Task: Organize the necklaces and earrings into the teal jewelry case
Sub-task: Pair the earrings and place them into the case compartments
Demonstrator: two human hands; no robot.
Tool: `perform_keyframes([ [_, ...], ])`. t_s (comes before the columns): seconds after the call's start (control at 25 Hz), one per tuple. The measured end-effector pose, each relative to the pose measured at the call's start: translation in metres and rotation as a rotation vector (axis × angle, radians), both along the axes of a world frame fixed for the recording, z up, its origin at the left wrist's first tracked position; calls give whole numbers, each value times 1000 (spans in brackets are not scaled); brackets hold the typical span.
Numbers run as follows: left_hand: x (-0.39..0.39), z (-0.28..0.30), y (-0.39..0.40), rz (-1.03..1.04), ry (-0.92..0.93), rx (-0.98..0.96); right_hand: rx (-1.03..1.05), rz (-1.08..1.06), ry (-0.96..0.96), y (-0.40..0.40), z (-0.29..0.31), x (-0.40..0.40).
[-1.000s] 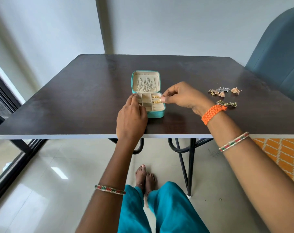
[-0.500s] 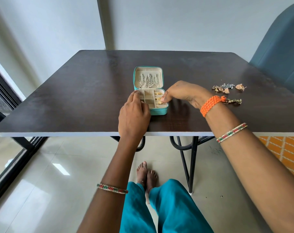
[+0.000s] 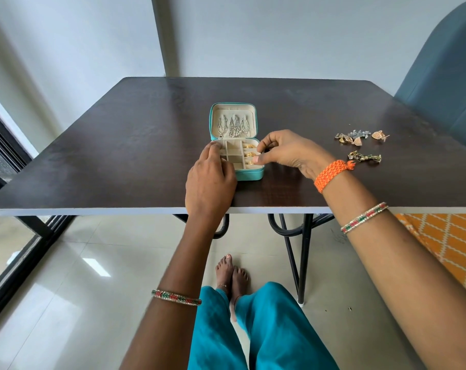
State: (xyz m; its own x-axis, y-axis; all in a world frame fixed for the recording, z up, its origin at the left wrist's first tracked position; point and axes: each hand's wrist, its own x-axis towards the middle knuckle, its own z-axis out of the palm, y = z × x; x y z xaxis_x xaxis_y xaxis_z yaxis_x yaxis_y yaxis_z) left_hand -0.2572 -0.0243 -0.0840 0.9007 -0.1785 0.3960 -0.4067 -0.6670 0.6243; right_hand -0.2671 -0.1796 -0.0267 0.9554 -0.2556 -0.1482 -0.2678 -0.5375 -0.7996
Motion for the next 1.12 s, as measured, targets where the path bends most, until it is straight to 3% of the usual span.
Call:
perform_keyframes([
  [0.16,1,1,1,-2,4,-3,-52,-30,6,2,-3,-1],
  [0.28,0,1,1,-9,14,-2,20,-22,-11,-3,-9,-2],
  [0.4,-1,2,1,-14,11,33,245,-197,-355,-29,-20,-8],
  [0.52,6,1,1,-20,-7,128,62,-513,-635,-88,-23,-18],
  [0.68,16,-2,-2,-62,28,164,-269,-637,-476,-158,-18,-15],
  [0.96,16,-3,-3,-26,23,168,-794,-392,-90,-165,-13,9],
  [1.04,15,-2,-4,-23,36,169,-837,-373,-51,-162,-14,14],
  [1.12,15,-1,-4,-22,39,165,-754,-391,-102,-160,-11,13],
])
